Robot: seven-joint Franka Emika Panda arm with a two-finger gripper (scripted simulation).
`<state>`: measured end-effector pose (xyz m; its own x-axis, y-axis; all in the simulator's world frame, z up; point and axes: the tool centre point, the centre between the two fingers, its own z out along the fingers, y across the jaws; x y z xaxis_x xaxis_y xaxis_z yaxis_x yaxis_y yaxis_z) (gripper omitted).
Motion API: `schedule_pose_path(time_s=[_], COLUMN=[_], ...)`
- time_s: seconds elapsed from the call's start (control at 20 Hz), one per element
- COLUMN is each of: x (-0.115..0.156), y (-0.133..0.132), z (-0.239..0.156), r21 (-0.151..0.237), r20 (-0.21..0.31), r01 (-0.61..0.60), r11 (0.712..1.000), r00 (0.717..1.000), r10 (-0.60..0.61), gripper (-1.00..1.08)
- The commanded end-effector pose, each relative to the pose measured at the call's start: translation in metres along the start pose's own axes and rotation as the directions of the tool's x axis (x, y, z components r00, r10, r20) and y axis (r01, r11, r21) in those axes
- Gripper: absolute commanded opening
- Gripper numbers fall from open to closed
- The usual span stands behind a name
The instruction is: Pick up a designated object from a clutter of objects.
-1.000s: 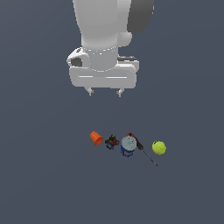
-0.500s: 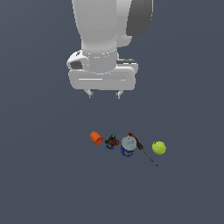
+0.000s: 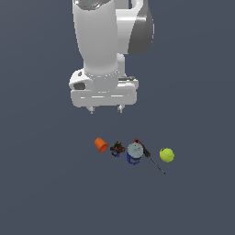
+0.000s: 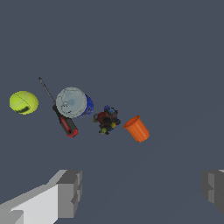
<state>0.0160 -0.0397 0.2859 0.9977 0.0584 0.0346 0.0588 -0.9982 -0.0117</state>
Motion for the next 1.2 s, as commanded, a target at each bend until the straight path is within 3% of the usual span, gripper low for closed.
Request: schedule_pose_path(time_s=[0.0,0.25,0.55,1.15], x=[0.003,0.007,0.009,0.003], y=[0.005,0.017,0.03,0.048], z=[0.015,0.049,0.092,0.17], r21=[-0.006,-0.015,-0.017,0.001], r20=[0.004,0.015,0.027,0.038], r01=[0.053,0.176,0.323,0.578], r11=[0.999,0.984,0.946,0.816], r00=[0.999,0.984,0.946,0.816], r10=[-0.053,-0.176,-0.323,-0.577], gripper=[1.0,1.0,1.0,1.0])
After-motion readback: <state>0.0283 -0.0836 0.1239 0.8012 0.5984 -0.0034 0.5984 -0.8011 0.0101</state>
